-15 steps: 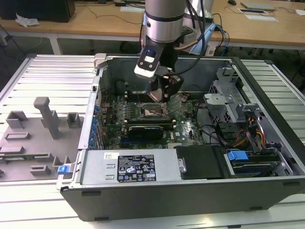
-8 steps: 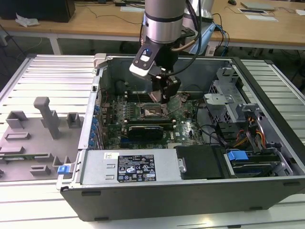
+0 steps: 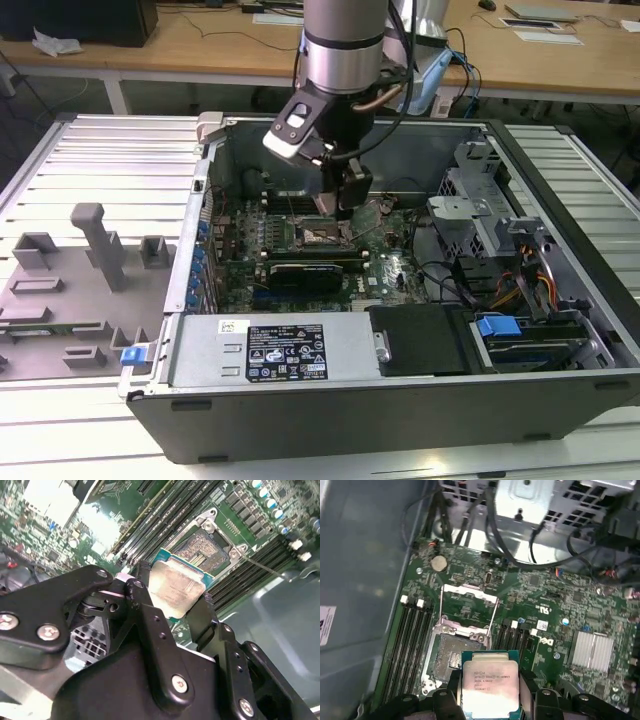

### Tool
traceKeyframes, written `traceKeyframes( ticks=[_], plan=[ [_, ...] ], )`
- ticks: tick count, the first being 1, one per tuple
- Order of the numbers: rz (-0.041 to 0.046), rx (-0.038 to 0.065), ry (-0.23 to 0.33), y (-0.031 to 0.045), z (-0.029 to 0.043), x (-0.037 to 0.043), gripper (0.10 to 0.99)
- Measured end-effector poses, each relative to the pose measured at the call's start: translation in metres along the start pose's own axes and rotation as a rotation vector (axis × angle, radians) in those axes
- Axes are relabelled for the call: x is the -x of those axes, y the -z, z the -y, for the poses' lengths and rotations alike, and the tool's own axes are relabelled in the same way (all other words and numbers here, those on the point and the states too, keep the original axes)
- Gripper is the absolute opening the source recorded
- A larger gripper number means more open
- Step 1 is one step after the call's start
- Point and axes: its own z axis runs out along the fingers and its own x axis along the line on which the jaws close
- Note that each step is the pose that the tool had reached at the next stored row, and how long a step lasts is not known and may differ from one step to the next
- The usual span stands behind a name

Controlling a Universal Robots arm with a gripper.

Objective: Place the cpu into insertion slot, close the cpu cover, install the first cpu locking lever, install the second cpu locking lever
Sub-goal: 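Place the cpu into insertion slot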

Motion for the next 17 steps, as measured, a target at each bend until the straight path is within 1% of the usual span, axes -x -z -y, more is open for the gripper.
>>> traceKeyframes(
  ticks=[1,3,4,6,10,14,17],
  plan=[
    [0.0018,0.000,-0.025,-0.0007,0.0001,0.0000,0.541],
    [0.0072,0.001,-0.094,-0.0049,0.0004,0.0001,0.541],
    [0.0083,0.001,-0.109,-0.0059,0.0005,0.0001,0.541],
    [0.0098,0.001,-0.126,-0.0087,0.0006,-0.0007,0.541],
    [0.0106,0.002,-0.138,-0.0132,0.0002,-0.0039,0.541],
    [0.0122,0.002,-0.158,-0.0230,0.0004,-0.0065,0.541],
    [0.0130,0.002,-0.167,-0.0275,0.0004,-0.0080,0.541]
  ],
)
